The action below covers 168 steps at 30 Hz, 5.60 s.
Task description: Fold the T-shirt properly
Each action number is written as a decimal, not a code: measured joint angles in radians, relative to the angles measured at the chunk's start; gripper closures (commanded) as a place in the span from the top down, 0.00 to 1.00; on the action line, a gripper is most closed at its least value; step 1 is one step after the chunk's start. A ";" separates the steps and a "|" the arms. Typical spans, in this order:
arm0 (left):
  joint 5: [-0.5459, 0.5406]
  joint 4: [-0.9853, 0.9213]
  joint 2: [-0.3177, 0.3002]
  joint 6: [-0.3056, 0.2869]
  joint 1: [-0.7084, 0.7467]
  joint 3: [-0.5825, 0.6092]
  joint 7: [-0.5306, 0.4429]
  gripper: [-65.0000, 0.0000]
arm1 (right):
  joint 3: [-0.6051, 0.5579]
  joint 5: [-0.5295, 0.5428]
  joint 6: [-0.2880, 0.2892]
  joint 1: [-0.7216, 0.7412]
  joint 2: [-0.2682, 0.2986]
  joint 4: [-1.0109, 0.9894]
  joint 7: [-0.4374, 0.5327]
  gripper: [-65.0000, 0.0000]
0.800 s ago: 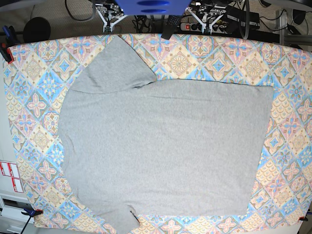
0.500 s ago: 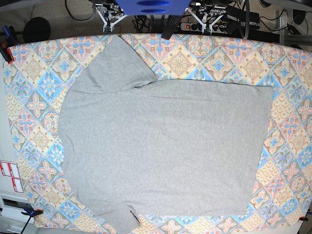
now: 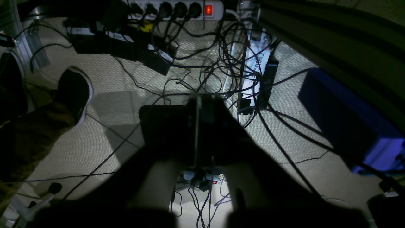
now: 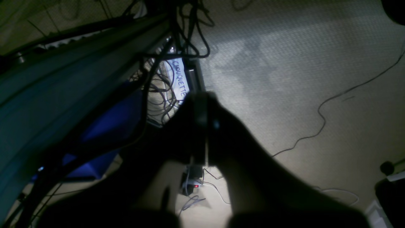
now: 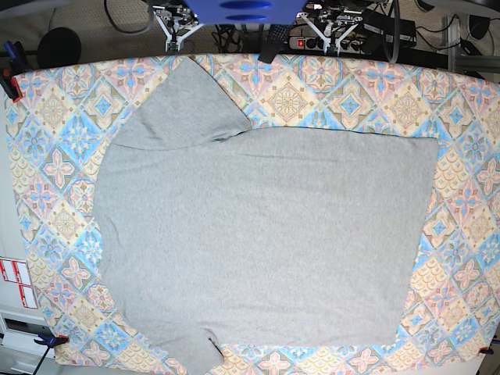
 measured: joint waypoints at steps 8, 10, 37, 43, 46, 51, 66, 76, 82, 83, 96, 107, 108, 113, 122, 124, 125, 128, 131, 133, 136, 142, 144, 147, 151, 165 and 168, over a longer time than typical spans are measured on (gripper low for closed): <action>0.001 0.018 -0.023 0.000 0.029 0.000 -0.011 0.00 | 0.000 -0.007 0.000 -0.051 0.000 0.003 0.010 0.01; 0.001 0.074 -0.029 0.000 0.075 0.000 -0.005 0.00 | 0.000 -0.008 0.000 -0.086 0.000 0.028 -0.003 0.01; -0.008 1.072 -0.197 -0.003 0.735 -0.005 0.021 0.00 | 0.029 -0.013 0.003 -0.695 0.071 0.874 -0.018 0.00; -0.007 1.300 -0.203 -0.005 0.843 -0.003 0.016 0.00 | 0.110 -0.007 0.000 -0.764 0.075 1.124 -0.005 0.00; -0.008 1.404 -0.232 -0.003 0.885 -0.005 0.019 0.00 | 0.113 -0.008 0.000 -0.810 0.080 1.228 -0.032 0.00; -0.008 1.580 -0.230 -0.013 0.930 -0.045 0.032 0.00 | 0.114 -0.012 0.006 -0.858 0.068 1.412 -0.148 0.00; -0.382 1.720 -0.262 0.002 0.724 -0.210 0.353 0.07 | 0.107 -0.007 0.002 -0.788 0.070 1.738 -0.436 0.00; -0.655 1.703 -0.251 0.000 0.551 -0.311 0.543 0.30 | 0.084 -0.007 0.000 -0.693 0.069 1.759 -0.555 0.00; -0.829 1.569 -0.253 0.003 0.473 -0.312 0.555 0.30 | 0.023 -0.006 0.000 -0.685 0.069 1.759 -0.571 0.00; -0.853 1.554 -0.252 0.006 0.468 -0.312 0.554 0.30 | 0.019 -0.006 0.001 -0.674 0.069 1.758 -0.570 0.00; -1.015 1.435 -0.249 0.005 0.397 -0.307 0.555 0.41 | 0.009 -0.007 0.000 -0.654 0.072 1.758 -0.563 0.00; -1.025 1.292 -0.249 0.000 0.285 -0.307 0.543 0.41 | 0.008 -0.007 0.000 -0.653 0.072 1.758 -0.565 0.00; -1.026 1.290 -0.249 0.000 0.280 -0.307 0.544 0.41 | 0.008 -0.007 0.000 -0.653 0.072 1.758 -0.564 0.00; -1.026 1.261 -0.249 -0.001 0.251 -0.308 0.542 0.41 | 0.009 -0.007 0.000 -0.653 0.072 1.758 -0.565 0.00; -1.031 1.149 -0.249 -0.018 0.144 -0.311 0.528 0.40 | 0.009 -0.007 0.000 -0.653 0.072 1.758 -0.565 0.00; -1.030 1.149 -0.238 -0.016 0.142 -0.312 0.520 0.38 | 0.009 -0.007 0.001 -0.653 0.072 1.758 -0.565 0.00; -1.030 1.149 -0.234 -0.014 0.138 -0.312 0.512 0.34 | 0.009 -0.007 0.001 -0.653 0.072 1.758 -0.565 0.00; -1.031 1.145 -0.233 -0.006 0.135 -0.312 0.520 0.11 | 0.009 -0.007 0.000 -0.654 0.072 1.758 -0.566 0.01; -1.022 1.143 -0.230 -0.004 0.133 -0.312 0.528 0.00 | 0.009 -0.007 0.001 -0.648 0.071 1.758 -0.566 0.06; -1.022 1.143 -0.230 -0.004 0.134 -0.311 0.528 0.00 | 0.009 -0.007 0.000 -0.635 0.072 1.757 -0.566 0.14; -1.022 1.143 -0.230 -0.004 0.138 -0.311 0.528 0.00 | 0.009 -0.007 0.000 -0.628 0.072 1.758 -0.562 0.24; -1.022 1.143 -0.230 -0.008 0.148 -0.311 0.528 0.00 | 0.009 -0.006 0.001 -0.624 0.069 1.757 -0.566 0.30; -1.027 1.143 -0.230 -0.013 0.153 -0.311 0.527 0.00 | -0.008 -0.006 -0.004 -0.597 0.071 1.756 -0.574 0.30; -1.028 1.143 -0.230 -0.013 0.155 -0.311 0.528 0.00 | -0.051 -0.006 -0.003 -0.558 0.074 1.756 -0.565 0.34; -1.030 1.143 -0.230 -0.014 0.155 -0.311 0.527 0.00 | -0.111 0.001 0.000 -0.533 0.072 1.752 -0.640 0.37; -1.030 1.144 -0.230 -0.015 0.157 -0.311 0.528 0.00 | -0.096 0.302 0.004 -0.406 0.085 1.682 -0.657 0.50; -1.030 1.144 -0.230 -0.014 0.156 -0.311 0.527 0.00 | -0.060 0.361 -0.014 -0.422 0.089 1.620 -0.670 0.50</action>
